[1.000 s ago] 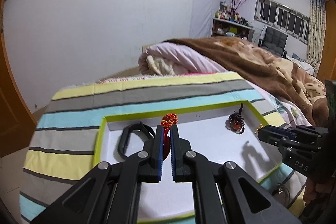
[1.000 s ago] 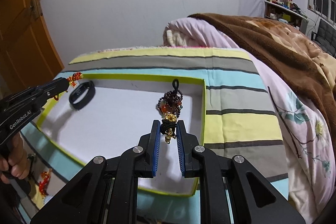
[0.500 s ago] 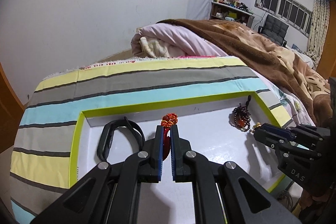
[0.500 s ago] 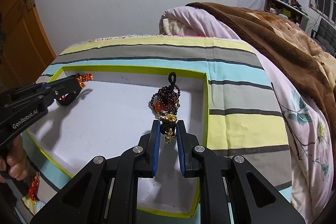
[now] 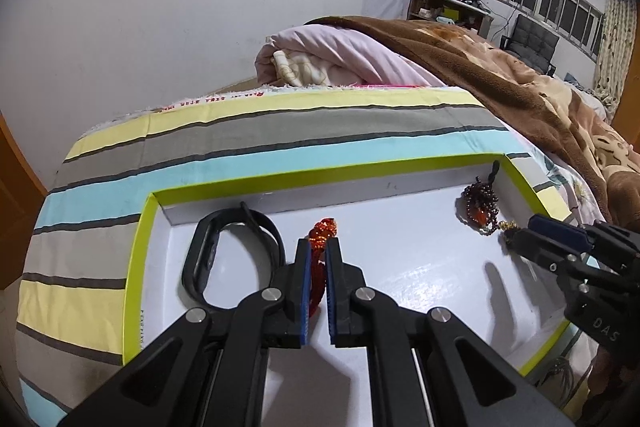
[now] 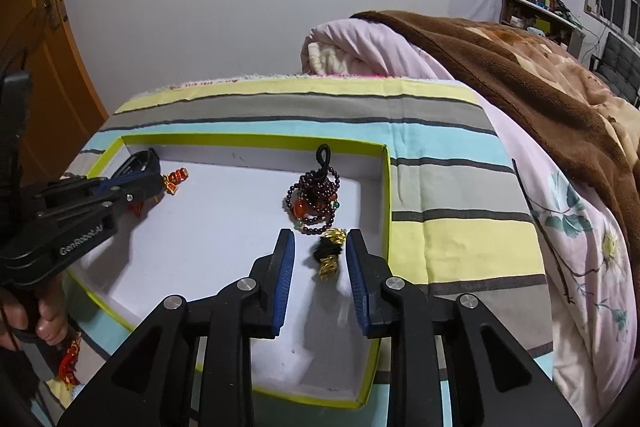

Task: Organize jewelry
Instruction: 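Open the right tool to drop the gold charm while the left tool releases the red tassel in the box, then withdraw both tools from the box back over the remaining jewelry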

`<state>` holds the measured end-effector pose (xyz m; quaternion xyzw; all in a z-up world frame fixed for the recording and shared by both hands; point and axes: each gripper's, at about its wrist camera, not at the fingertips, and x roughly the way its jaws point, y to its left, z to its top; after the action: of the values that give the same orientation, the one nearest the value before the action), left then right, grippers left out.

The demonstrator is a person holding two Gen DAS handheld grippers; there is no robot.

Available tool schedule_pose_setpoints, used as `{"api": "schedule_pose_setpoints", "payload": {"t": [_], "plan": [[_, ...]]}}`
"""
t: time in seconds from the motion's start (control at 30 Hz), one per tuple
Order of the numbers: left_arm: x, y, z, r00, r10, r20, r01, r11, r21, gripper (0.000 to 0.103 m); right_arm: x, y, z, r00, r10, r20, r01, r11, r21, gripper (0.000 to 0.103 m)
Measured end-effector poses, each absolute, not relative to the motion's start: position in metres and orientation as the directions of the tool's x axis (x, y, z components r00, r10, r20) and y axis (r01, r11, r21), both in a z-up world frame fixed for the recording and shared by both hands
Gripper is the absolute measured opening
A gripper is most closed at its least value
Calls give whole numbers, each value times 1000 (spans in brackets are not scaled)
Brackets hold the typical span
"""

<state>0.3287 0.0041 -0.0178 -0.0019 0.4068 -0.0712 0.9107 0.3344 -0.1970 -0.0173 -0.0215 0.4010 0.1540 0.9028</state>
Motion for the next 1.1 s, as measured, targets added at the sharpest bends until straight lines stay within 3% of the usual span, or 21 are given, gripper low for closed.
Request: {"api": "schedule_pose_setpoints", "payload": {"t": [0.43, 1.1], "plan": [[290, 11, 15, 709, -145, -690, 125, 989, -79, 7, 287, -201, 13, 670, 313, -673, -337, 936, 99, 27], [159, 15, 36, 781, -120, -613, 61, 991, -117, 7, 167, -218, 36, 712, 372, -595, -374, 919, 128, 27]]}}
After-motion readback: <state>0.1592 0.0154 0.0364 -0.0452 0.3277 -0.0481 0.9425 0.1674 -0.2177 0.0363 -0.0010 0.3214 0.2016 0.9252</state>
